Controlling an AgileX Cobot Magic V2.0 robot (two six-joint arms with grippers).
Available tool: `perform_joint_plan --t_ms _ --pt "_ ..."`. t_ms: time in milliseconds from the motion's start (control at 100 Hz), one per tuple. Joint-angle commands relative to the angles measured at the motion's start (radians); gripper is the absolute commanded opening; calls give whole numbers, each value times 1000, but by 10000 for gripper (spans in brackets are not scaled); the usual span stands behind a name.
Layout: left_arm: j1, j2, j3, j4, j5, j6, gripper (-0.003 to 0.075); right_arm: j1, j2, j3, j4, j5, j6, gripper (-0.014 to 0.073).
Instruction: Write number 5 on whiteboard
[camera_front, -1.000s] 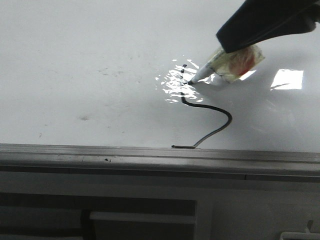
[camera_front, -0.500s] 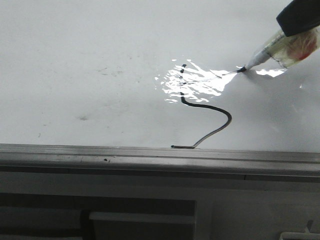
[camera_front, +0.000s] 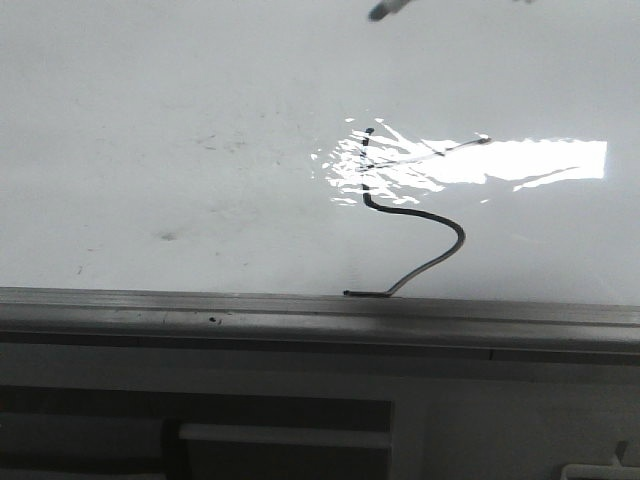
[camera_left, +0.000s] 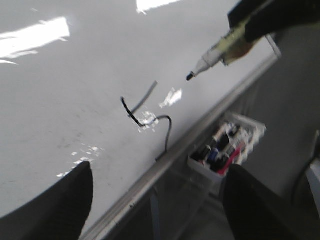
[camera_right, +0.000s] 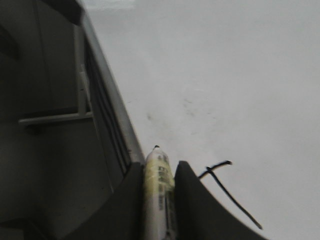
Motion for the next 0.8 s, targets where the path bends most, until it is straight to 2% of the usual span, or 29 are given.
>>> perform_joint_plan --t_ms 0,110,310,490,630,720,790 --pt "-2 96 -82 -20 57 107 405 73 34 -34 23 -44 -47 -43" --pt "-27 207 -137 -26 75 145 327 163 90 -34 23 -56 -52 -43" --pt "-113 375 -205 -14 73 147 323 259 158 -34 23 -111 -52 -43" --pt "-160 473 -219 -22 35 147 323 295 166 -34 23 -130 -52 -43" --pt "-166 501 -221 -84 -11 147 309 306 166 -34 35 -129 -52 -43" --pt "-166 505 -221 -120 -27 147 270 314 166 -34 45 -129 -52 -43" --pt "-166 505 -221 -122 -30 147 210 314 166 -34 50 -126 -52 -43"
